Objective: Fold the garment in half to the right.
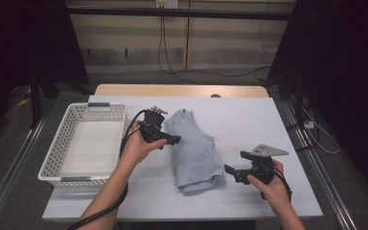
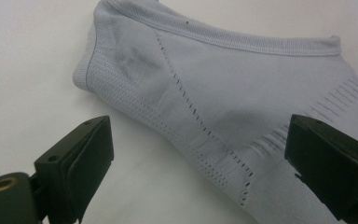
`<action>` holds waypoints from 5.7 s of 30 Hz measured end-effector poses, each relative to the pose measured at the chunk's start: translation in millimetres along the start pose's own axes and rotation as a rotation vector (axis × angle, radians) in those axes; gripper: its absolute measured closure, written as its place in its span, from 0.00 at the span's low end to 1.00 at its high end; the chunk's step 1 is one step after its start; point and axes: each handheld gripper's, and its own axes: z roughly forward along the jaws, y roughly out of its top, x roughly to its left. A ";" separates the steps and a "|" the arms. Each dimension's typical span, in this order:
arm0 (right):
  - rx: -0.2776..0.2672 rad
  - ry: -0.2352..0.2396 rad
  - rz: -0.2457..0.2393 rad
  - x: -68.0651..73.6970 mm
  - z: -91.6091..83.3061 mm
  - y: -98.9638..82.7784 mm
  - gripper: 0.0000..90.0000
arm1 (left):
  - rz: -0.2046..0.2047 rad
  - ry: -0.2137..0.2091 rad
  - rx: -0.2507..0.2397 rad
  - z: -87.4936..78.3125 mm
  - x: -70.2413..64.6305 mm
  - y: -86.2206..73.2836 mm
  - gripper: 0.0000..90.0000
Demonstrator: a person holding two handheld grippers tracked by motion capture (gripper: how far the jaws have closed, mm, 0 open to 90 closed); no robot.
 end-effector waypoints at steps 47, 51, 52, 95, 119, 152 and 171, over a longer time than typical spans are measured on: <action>0.003 -0.022 -0.029 2.8 -5.5 -4.6 0.14 | -0.056 -0.040 0.014 22.5 -15.9 -19.3 0.06; 0.004 -0.022 -0.030 3.0 -6.3 -5.0 0.14 | -0.061 -0.035 0.011 24.5 -17.3 -19.3 0.06; 0.003 -0.023 -0.031 3.0 -6.7 -5.0 0.14 | -0.061 -0.038 0.012 24.5 -17.3 -19.1 0.06; -0.009 -0.020 -0.036 5.2 -6.4 -1.6 0.14 | -0.131 -0.034 0.036 38.2 -17.1 -24.2 0.04; 0.003 -0.018 -0.048 9.3 -6.9 -5.2 0.14 | -0.206 -0.085 0.049 51.3 -19.1 -31.6 0.05; -0.003 -0.026 -0.036 7.4 -11.5 -10.5 0.13 | -0.261 -0.179 0.052 59.1 -19.4 -28.9 0.13; -0.007 -0.028 -0.034 6.4 -12.7 -10.8 0.13 | -0.302 -0.235 0.032 61.4 -21.7 -28.2 0.25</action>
